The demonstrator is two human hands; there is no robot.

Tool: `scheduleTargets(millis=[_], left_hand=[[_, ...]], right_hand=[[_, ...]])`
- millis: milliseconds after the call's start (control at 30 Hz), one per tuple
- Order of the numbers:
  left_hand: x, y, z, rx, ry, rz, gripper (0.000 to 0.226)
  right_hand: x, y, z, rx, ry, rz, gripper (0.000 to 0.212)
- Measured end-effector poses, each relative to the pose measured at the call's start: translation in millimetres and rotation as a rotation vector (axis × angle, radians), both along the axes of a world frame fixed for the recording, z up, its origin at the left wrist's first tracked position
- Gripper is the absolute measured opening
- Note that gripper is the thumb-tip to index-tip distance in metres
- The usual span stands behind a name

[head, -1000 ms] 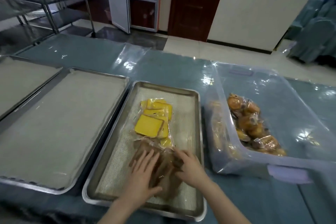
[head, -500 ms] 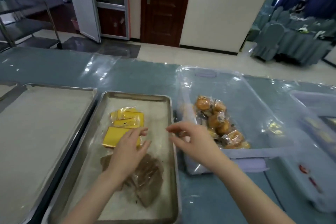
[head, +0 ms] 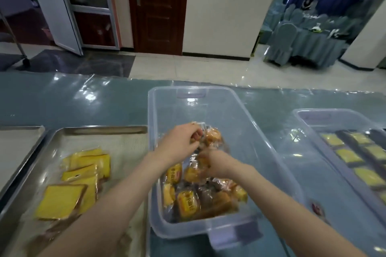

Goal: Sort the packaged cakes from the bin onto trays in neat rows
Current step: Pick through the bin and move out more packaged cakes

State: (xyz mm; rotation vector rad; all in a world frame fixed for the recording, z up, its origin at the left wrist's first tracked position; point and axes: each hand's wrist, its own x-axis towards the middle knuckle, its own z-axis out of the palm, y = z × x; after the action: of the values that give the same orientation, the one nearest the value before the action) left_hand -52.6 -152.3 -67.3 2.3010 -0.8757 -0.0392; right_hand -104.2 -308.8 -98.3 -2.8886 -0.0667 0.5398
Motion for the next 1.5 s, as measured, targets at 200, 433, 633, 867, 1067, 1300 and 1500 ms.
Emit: scheduleTargets(millis=[200,433,633,867,1067,1300,1500], left_hand=[[37.9,-21.9,-25.7,0.124,0.237,0.141,0.025],[62.8,-36.8,-28.4,0.278,0.455,-0.088,0.088],[80.2,-40.5,-39.8,0.296,0.345,0.212,0.043],[78.1,-37.9,-43.3,0.222,0.395,0.295,0.070],[78.5,-36.8,-40.7,0.149,0.247,0.383,0.047],[75.6,-41.1,-31.4,0.003,0.479,0.202,0.065],[73.1,-38.0,-46.2,0.332,0.266,0.062,0.103]], right_hand=[[30.9,-1.2,-46.0,-0.009,0.201,0.103,0.048],[61.3,-60.7,0.8,0.633,0.040,-0.186,0.030],[82.6,-74.0,-26.7,0.305,-0.136,-0.415,0.046],[67.2,-56.1,-58.5,0.109,-0.017,-0.241,0.047],[71.2,-69.4,-4.8,0.532,-0.078,-0.245,0.068],[74.9,-72.6,-2.9,0.699,-0.120,-0.255,0.073],[71.7,-57.2,-14.4,0.836,-0.034,-0.284,0.081]])
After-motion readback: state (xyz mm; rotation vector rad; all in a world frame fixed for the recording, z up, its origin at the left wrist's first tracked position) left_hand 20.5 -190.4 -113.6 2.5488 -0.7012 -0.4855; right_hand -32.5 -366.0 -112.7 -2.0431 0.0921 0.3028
